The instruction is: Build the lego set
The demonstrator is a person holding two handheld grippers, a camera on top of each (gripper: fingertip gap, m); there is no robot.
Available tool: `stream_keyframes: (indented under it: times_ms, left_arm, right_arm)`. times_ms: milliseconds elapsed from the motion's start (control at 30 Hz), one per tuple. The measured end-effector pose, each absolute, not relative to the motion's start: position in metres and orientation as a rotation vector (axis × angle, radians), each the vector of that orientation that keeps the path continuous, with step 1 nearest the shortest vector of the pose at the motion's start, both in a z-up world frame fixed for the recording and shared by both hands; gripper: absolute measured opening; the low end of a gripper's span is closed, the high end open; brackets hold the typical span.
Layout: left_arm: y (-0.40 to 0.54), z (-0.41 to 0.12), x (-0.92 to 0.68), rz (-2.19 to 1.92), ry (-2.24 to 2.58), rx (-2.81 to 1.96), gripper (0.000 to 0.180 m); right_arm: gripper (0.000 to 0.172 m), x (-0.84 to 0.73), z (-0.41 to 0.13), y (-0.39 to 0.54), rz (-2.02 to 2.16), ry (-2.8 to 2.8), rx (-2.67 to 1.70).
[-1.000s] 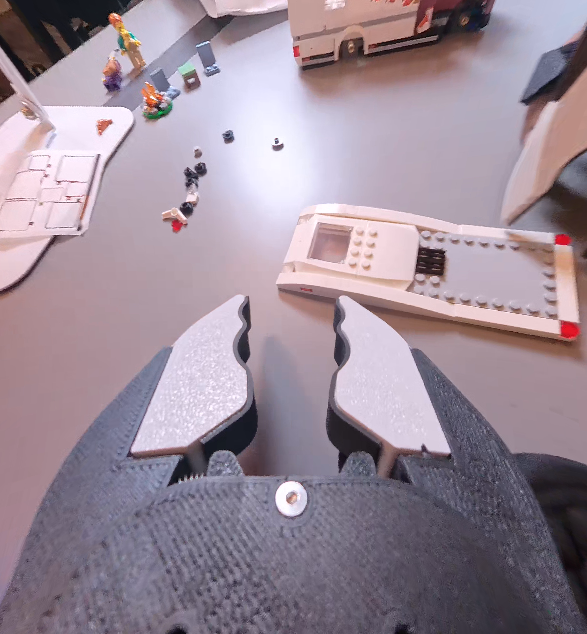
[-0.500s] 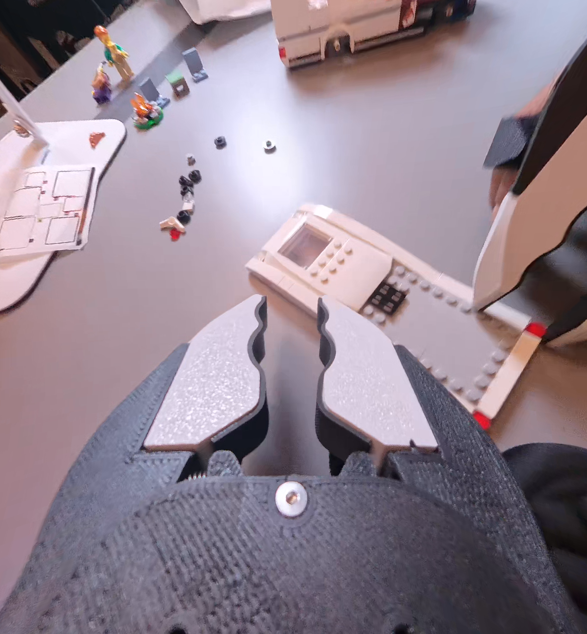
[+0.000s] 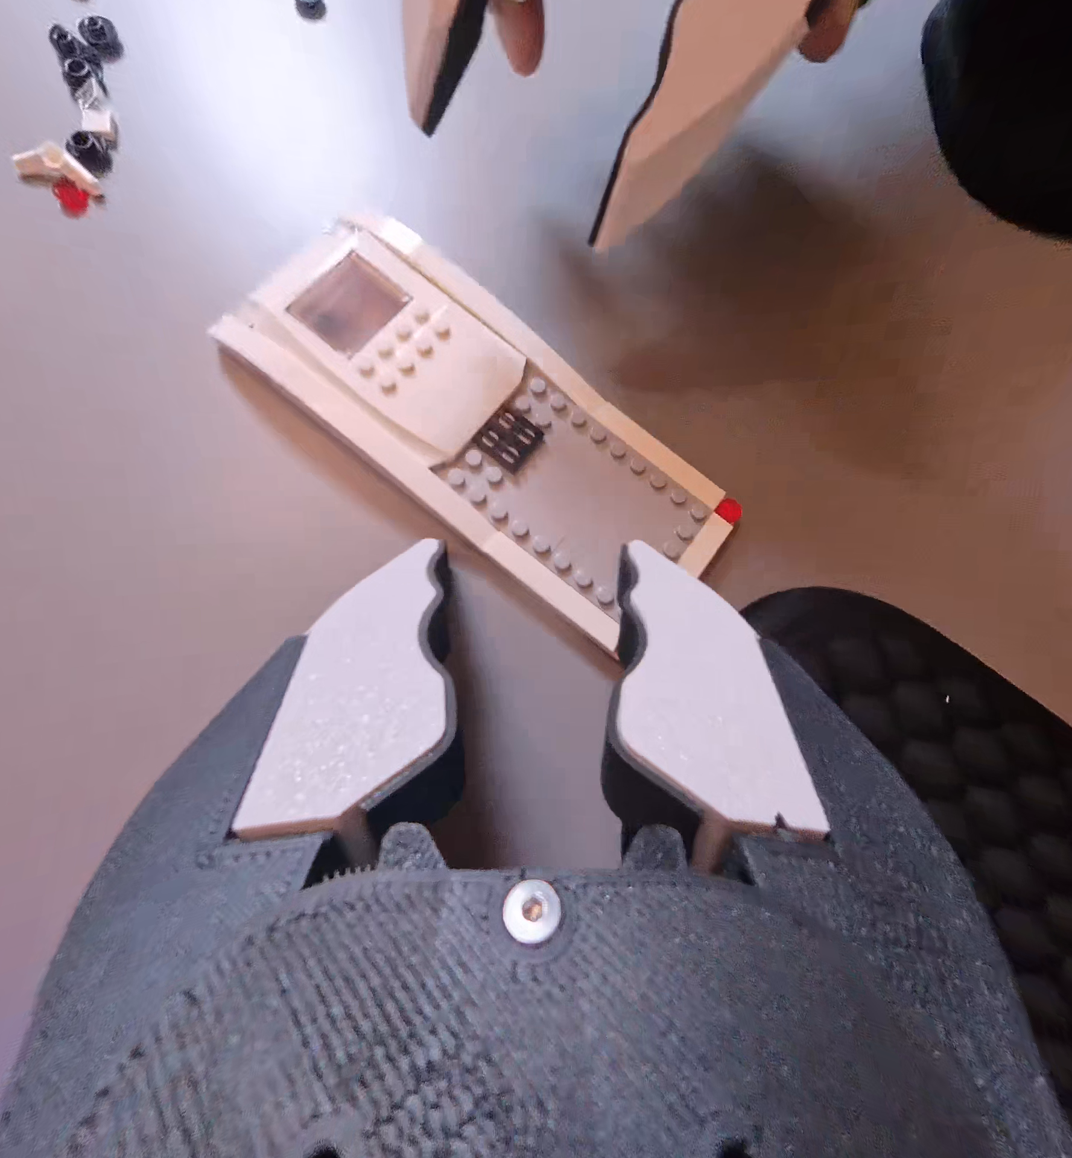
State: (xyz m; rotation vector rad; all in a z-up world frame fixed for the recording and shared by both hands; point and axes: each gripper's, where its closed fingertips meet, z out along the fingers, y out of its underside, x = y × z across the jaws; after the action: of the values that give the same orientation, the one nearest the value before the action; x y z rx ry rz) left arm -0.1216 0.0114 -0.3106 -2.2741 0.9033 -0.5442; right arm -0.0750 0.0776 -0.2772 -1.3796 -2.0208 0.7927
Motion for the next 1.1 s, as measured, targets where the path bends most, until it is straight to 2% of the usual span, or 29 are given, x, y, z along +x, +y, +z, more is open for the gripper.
stream_keyframes:
  times_ms: [67,300,467,600,633,700,833,900,1000,1100]
  left_arm:
    - [0.015,-0.312,-0.118,-0.58,0.955,-2.265,0.048]
    - [0.03,-0.312,-0.108,-0.718,1.282,-2.163,0.042]
    - [0.048,-0.312,-0.096,-0.84,1.444,-2.058,0.034]
    - [0.071,-0.306,-0.095,-0.761,1.423,-2.027,0.028]
    - [0.078,-0.301,-0.095,-0.721,1.374,-2.027,0.031]
    - [0.086,-0.287,-0.096,-0.636,1.271,-1.984,0.043]
    - [0.08,-0.275,-0.104,-0.505,1.114,-1.931,0.051]
    - [0.074,-0.277,-0.106,-0.491,1.046,-1.932,0.052]
    - [0.068,-0.273,-0.111,-0.458,0.954,-1.912,0.052]
    - [0.072,-0.258,-0.118,-0.409,0.821,-1.849,0.047]
  right_arm:
    - [0.049,-0.075,-0.277,0.084,0.79,-2.075,-1.335]
    - [0.078,-0.065,-0.298,0.101,0.522,-2.396,-1.218]
    - [0.089,-0.051,-0.31,0.101,0.415,-2.582,-1.192]
    - [0.086,-0.041,-0.319,0.104,0.379,-2.66,-1.275]
    - [0.078,-0.04,-0.32,0.105,0.391,-2.634,-1.344]
    - [0.075,-0.038,-0.319,0.104,0.411,-2.548,-1.482]
    - [0.075,-0.037,-0.318,0.094,0.442,-2.345,-1.669]
    - [0.081,-0.038,-0.315,0.088,0.474,-2.311,-1.628]
    - [0.085,-0.043,-0.29,0.091,0.584,-2.223,-1.58]
    - [0.077,-0.066,-0.231,0.128,0.665,-1.928,-1.518]
